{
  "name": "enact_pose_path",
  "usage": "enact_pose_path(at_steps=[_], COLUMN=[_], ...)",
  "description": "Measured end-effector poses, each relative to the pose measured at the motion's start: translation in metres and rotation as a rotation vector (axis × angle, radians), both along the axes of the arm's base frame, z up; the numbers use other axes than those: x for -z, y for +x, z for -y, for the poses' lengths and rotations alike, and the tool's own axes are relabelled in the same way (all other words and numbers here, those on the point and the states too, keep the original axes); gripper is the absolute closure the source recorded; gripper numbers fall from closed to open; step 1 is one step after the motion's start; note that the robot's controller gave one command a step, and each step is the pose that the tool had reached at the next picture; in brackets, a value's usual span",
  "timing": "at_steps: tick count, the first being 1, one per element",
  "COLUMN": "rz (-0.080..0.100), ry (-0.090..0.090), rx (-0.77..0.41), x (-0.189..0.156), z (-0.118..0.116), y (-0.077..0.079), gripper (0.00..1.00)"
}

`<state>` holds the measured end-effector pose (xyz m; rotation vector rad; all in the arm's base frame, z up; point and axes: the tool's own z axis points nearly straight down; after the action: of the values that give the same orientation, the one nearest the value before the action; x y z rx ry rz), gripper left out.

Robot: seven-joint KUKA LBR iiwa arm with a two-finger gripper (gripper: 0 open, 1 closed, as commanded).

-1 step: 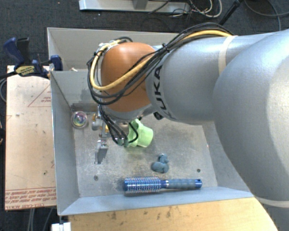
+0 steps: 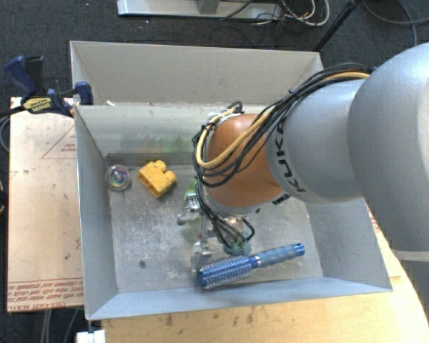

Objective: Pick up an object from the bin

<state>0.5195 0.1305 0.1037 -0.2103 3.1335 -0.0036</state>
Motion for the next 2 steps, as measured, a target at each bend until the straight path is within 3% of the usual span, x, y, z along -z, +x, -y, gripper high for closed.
enact_pose_path(at_steps=[1,2], rz=[0.007,0.004], ry=[0.000,0.002], rx=[-0.106,-0.337], x=[-0.017,-0.016], z=[0.067,0.095], y=[0.065,0.109], gripper=[0.00,0.00])
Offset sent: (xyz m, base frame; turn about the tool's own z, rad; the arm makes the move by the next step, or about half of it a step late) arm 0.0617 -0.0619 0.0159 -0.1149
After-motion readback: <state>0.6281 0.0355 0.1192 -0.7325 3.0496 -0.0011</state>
